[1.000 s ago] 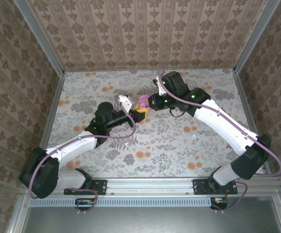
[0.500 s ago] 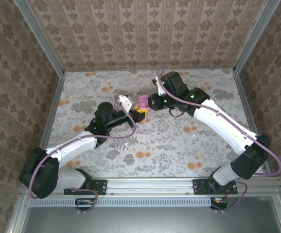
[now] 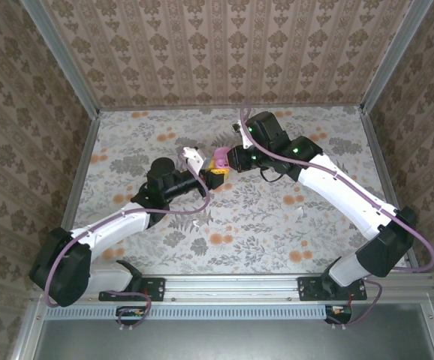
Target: Insert wireless bluetooth earbuds into charging case
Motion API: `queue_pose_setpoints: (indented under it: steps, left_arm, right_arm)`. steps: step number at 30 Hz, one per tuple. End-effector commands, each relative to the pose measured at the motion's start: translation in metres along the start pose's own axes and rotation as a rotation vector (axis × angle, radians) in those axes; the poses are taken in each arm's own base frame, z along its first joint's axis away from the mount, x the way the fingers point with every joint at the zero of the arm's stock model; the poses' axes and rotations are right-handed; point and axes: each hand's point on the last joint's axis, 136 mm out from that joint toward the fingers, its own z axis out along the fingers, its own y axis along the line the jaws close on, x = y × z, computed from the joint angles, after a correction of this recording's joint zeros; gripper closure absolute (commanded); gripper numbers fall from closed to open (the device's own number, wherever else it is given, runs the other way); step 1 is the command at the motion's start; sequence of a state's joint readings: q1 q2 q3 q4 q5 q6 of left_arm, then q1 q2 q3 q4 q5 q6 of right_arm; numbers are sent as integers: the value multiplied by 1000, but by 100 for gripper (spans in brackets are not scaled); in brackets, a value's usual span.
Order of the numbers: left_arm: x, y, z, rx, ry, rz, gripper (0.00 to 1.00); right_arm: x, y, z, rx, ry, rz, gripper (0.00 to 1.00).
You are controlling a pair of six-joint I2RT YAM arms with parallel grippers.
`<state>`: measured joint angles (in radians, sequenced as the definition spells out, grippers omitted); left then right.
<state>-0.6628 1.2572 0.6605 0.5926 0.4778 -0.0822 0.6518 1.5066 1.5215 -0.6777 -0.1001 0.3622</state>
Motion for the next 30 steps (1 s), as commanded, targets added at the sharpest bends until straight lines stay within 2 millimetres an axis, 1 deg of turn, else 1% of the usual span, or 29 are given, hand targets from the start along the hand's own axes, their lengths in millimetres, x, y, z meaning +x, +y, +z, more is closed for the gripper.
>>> queue_pose_setpoints:
  steps: [1, 7, 13, 24, 27, 30]
  left_arm:
    - [-25, -8, -2, 24, -74, 33, 67]
    - [-26, -8, -2, 21, -78, 35, 67]
    - [-27, -7, -2, 19, -81, 35, 67]
    - [-27, -8, -3, 20, -81, 37, 67]
    - [-28, -9, -3, 23, -83, 37, 67]
    - [-28, -8, -4, 20, -84, 37, 67]
  right_arm:
    - [0, 1, 1, 9, -4, -32, 79]
    - [4, 5, 1, -8, 17, -47, 77]
    - [6, 8, -1, -23, 22, -54, 73]
    - [1, 12, -10, -49, -14, -44, 69]
    - [0, 11, -12, -52, -19, -39, 66]
    - [-1, 11, -14, -56, -27, -29, 65]
